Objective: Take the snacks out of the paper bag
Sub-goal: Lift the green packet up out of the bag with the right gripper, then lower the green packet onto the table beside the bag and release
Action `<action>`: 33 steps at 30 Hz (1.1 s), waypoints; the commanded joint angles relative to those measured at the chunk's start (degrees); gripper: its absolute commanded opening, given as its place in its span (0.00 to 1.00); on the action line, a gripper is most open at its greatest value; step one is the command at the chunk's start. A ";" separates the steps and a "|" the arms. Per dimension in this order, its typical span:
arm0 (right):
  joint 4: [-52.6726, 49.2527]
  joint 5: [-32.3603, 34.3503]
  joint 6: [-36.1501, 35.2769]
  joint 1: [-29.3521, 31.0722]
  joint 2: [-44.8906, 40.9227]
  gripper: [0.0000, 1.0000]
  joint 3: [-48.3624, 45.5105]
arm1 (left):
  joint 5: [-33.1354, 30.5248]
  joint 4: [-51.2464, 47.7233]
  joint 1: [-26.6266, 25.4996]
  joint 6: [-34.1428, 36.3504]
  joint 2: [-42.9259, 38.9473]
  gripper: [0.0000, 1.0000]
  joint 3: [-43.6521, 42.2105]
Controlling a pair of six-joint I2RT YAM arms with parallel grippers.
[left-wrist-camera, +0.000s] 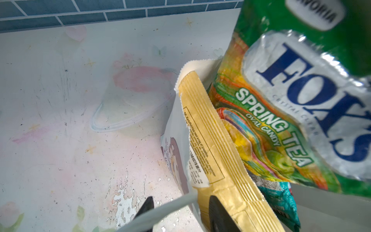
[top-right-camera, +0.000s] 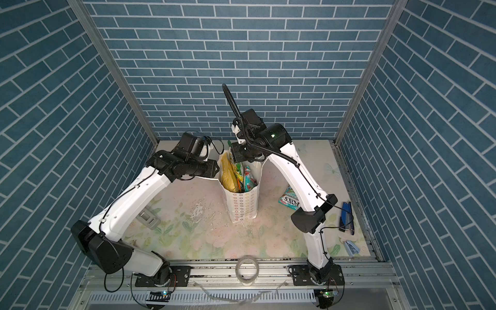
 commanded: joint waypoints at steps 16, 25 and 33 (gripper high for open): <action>11.74 -9.92 -2.03 -8.86 -11.69 0.00 2.92 | -1.13 -1.77 0.42 0.26 -1.58 0.46 0.88; 16.11 -10.17 -2.95 -17.69 -17.37 0.00 3.00 | -1.66 -2.14 0.42 -0.54 -2.53 0.46 0.31; 8.45 -2.40 -3.52 -27.21 -20.49 0.00 2.72 | -1.23 -3.15 0.42 -0.46 -3.84 0.46 0.41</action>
